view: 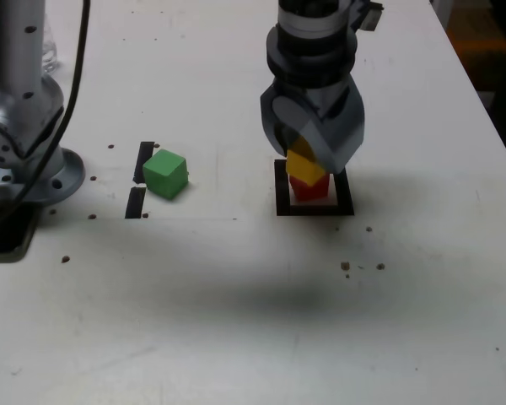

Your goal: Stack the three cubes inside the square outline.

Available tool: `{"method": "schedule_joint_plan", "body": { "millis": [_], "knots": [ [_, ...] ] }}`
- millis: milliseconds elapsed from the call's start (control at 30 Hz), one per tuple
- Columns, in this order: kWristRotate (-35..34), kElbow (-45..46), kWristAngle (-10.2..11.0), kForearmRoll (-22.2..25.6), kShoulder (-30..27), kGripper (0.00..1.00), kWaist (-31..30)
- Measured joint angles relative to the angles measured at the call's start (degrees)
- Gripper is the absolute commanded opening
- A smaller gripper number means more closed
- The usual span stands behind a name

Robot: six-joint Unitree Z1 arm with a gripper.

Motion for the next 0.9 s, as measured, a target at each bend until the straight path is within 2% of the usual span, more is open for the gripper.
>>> {"method": "schedule_joint_plan", "body": {
  "millis": [433,733,900],
  "knots": [
    [0.0,0.4,2.0,-0.9,-0.5,0.63,0.9],
    [-0.1,0.7,5.1,2.5,-7.9,0.65,2.3],
    [-0.2,4.0,5.6,4.9,-13.0,0.67,3.4]
  ]
}}
